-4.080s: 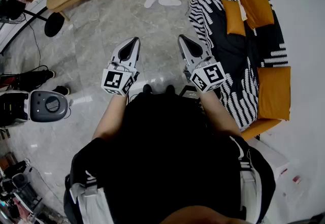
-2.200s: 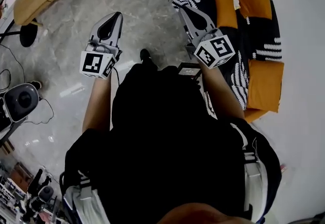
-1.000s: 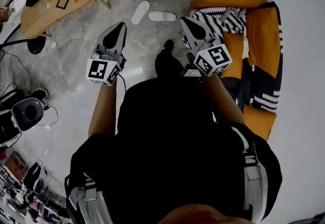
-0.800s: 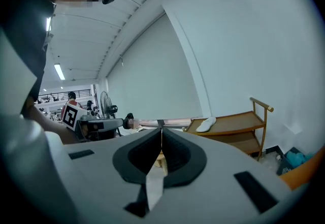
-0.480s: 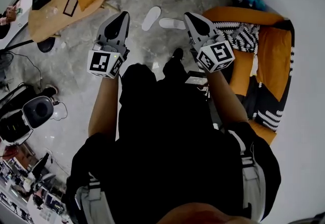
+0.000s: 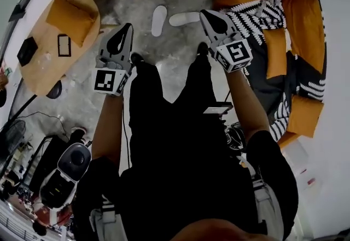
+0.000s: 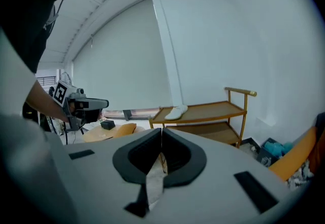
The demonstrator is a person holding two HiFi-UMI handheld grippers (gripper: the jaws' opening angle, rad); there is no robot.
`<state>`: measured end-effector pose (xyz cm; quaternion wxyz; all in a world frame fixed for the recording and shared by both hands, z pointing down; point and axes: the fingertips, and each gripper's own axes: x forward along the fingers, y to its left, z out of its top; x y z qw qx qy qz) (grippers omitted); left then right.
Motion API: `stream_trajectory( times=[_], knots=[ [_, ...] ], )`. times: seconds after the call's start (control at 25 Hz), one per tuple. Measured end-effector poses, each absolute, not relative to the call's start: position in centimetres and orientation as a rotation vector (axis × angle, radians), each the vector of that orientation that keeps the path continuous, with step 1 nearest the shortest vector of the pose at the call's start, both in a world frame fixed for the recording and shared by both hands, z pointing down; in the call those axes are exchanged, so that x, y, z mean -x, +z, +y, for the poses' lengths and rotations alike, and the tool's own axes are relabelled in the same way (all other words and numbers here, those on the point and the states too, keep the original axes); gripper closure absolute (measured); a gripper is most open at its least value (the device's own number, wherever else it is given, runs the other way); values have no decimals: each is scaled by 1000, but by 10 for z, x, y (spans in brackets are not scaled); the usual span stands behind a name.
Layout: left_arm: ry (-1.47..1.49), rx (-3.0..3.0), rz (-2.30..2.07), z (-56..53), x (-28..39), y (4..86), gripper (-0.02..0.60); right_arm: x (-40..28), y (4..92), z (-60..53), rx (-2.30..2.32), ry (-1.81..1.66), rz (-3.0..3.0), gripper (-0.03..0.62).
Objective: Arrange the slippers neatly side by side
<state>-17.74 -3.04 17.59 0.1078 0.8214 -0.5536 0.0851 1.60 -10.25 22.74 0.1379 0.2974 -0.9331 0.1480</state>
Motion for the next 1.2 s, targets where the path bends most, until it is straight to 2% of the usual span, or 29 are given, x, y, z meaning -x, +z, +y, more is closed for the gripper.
stream_trajectory(
  times=[0.32, 0.6, 0.84, 1.2],
  knots=[
    [445, -2372, -1616, -39, 201, 306, 566, -13, 412, -92, -937, 766, -2500, 563],
    [411, -2301, -1598, -43, 195, 421, 566, -18, 555, -84, -863, 840, -2379, 563],
    [414, -2287, -1509, -35, 171, 499, 566, -16, 635, -64, -731, 795, -2329, 562],
    [449, -2275, -1465, -41, 174, 597, 566, -30, 746, -64, -622, 789, -2254, 560]
  ],
)
